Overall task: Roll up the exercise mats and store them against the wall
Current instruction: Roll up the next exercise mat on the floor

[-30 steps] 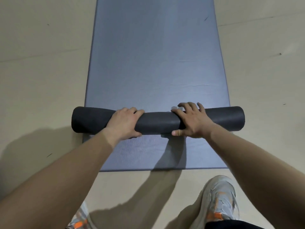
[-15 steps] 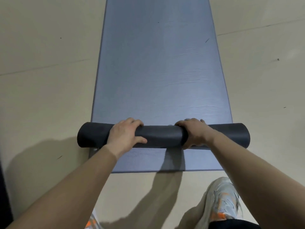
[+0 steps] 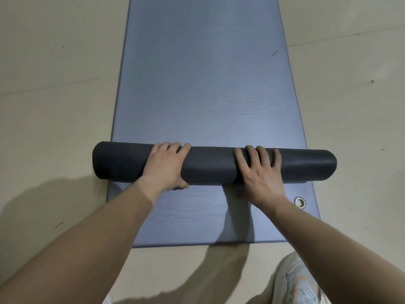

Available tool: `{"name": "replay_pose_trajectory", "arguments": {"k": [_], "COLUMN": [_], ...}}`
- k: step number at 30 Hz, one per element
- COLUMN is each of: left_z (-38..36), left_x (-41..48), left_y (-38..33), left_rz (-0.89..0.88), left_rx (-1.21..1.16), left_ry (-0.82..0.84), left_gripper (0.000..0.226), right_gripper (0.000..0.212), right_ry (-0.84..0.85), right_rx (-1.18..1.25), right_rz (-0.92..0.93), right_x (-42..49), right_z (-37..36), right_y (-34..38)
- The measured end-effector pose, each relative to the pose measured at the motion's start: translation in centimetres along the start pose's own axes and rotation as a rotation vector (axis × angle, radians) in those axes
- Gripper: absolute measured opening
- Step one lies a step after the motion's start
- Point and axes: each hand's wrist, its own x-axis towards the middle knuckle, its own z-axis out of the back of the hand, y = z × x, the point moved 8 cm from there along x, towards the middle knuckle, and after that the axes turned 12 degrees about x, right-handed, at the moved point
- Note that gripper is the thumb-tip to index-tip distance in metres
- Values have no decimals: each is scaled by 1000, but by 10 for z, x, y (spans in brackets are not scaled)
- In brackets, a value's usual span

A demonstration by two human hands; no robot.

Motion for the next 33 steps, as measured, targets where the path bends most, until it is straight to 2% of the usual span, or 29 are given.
{"name": "replay_pose_trajectory", "arguments": {"k": [3, 6, 8, 10, 12, 14, 17, 19, 20, 22, 23, 24, 26, 28, 31, 33], "left_z": [12, 18, 10, 2, -3, -5, 5, 8, 11, 25, 26, 22, -4, -11, 6, 18], "left_x": [7, -8, -39, -80, -103, -93, -53, -37, -35, -43, -56, -67, -65, -43, -9, 5], "left_y": [4, 4, -11, -28, -37, -31, -7, -3, -2, 1, -2, -9, -17, -10, 2, 9], "left_rz": [-18, -4, -28, -11, -13, -33, -55, -59, -38, 73, 111, 115, 58, 53, 62, 32], "left_rx": [-31, -68, -67, 45, 31, -145, -308, -334, -325, -247, -166, -86, 61, 86, 34, 19], "left_ry": [50, 194, 243, 136, 67, 134, 344, 428, 380, 49, -103, -144, -49, -28, -109, -82], "left_gripper": [96, 88, 99, 113, 110, 101, 102, 103, 98, 81, 81, 94, 129, 142, 131, 117], "right_gripper": [85, 83, 87, 90, 92, 99, 122, 132, 131, 126, 127, 131, 132, 126, 108, 95], "right_ry": [-39, 161, 343, 462, 539, 457, 154, 195, 236, 231, 225, 230, 209, 112, -25, -11], "right_rx": [-78, -58, 27, 113, 179, 175, 59, 74, 108, 195, 221, 224, 163, 74, 11, -6], "right_rz": [33, 30, 31, 44, 49, 31, -16, -45, -40, -44, -49, -56, -34, 12, 3, 3], "right_x": [16, 11, -11, -26, -29, -33, -59, -70, -62, -27, -8, 6, 14, 3, 2, 26], "right_z": [10, 11, 5, 1, 4, 6, 8, -3, -5, 5, 14, 20, 21, 13, 9, 19], "right_y": [-1, 3, 6, 7, 8, 7, 12, 15, 15, 7, 3, 0, -2, 0, -3, -5]}}
